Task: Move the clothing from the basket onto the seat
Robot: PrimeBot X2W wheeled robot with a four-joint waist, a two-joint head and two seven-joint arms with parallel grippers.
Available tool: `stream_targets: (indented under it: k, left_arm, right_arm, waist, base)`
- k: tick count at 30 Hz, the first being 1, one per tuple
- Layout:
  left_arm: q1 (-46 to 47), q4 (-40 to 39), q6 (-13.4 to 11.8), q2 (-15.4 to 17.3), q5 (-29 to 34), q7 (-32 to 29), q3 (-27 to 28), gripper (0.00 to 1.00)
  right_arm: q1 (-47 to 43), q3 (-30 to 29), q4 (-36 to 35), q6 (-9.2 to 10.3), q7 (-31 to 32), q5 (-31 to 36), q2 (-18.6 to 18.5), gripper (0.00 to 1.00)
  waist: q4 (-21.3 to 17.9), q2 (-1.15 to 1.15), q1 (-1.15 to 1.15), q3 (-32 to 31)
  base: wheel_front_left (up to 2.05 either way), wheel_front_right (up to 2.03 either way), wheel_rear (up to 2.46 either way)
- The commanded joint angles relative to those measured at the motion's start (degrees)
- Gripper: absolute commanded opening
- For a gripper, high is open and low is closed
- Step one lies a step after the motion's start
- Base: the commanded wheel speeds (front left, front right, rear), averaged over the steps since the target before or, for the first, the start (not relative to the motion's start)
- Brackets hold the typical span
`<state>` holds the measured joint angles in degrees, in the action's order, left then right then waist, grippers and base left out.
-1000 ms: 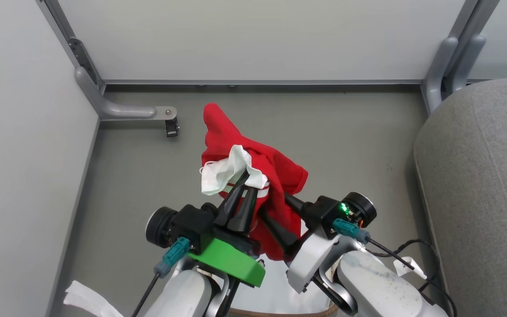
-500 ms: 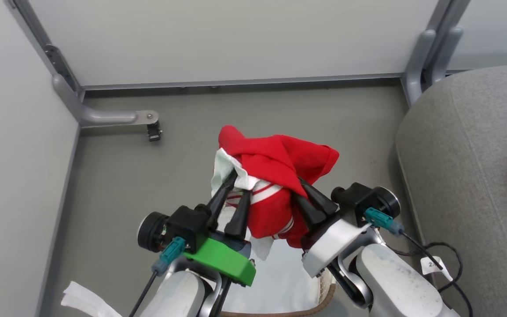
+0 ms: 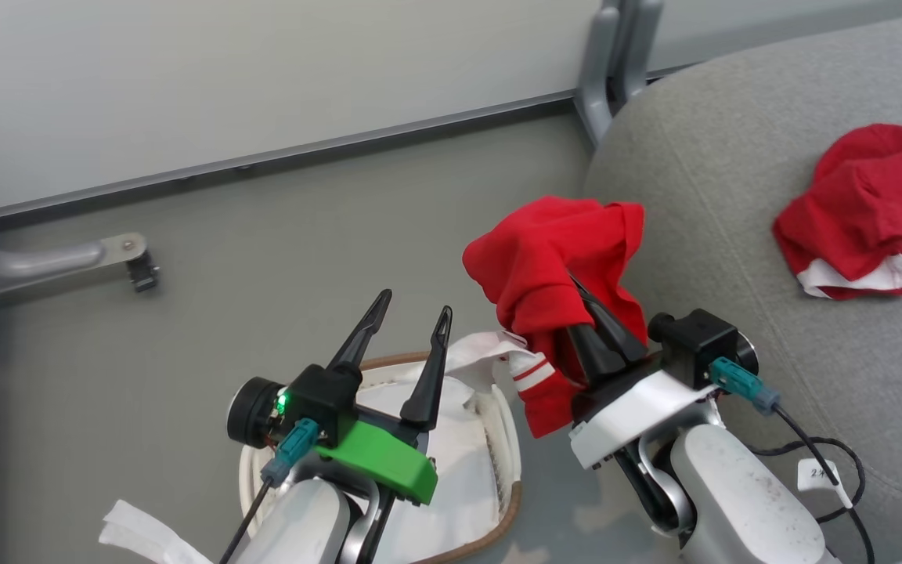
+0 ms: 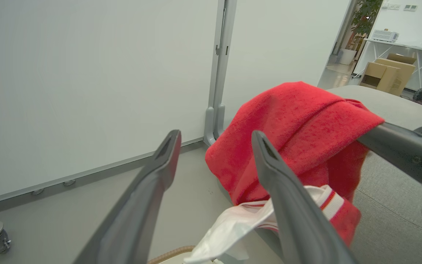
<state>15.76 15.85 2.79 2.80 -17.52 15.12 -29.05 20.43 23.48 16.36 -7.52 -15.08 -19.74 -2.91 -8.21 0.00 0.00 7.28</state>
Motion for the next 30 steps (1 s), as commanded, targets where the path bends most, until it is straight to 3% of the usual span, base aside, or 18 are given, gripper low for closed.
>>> stream_targets:
  k: [1, 9, 17, 25, 30]
  left_arm:
    - [0.8, 0.31, 0.24, 0.21, 0.48, 0.05, 0.51, 1.0]
    - [1.96, 1.28, 1.39, 0.24, 2.47, 0.05, 1.38, 1.0]
    - [2.26, 2.14, 2.1, 0.27, 3.4, 0.04, 2.29, 1.0]
    - [3.13, 4.49, 2.85, 0.28, 4.59, 0.05, 1.95, 1.0]
    - [3.53, 5.87, 3.22, 0.27, 5.97, 0.05, 2.47, 1.0]
  right_arm:
    - [-0.63, -0.36, -0.75, 0.06, -0.13, -0.48, -0.13, 0.0]
    - [-2.1, -4.04, -2.94, 0.06, -0.13, -2.23, -0.11, 0.0]
    - [-3.72, -7.56, -3.99, 0.06, -0.13, -5.21, -0.13, 0.0]
    - [0.86, -15.73, -3.83, 0.05, -0.13, -18.12, -0.15, 0.0]
    - [8.17, -21.29, -4.3, 0.04, -0.12, -19.99, -0.13, 0.0]
  waist:
    - [-7.66, 0.0, 0.0, 2.64]
    - [-16.25, 0.0, 0.0, 4.48]
    - [-21.72, 0.0, 0.0, 5.63]
    - [-22.5, 0.0, 0.0, 8.29]
    - [-22.68, 0.0, 0.0, 10.09]
  base:
    - [0.0, 0.0, 0.0]
    - [0.0, 0.0, 0.0]
    - [0.0, 0.0, 0.0]
    - [0.0, 0.0, 0.0]
    - [0.0, 0.0, 0.0]
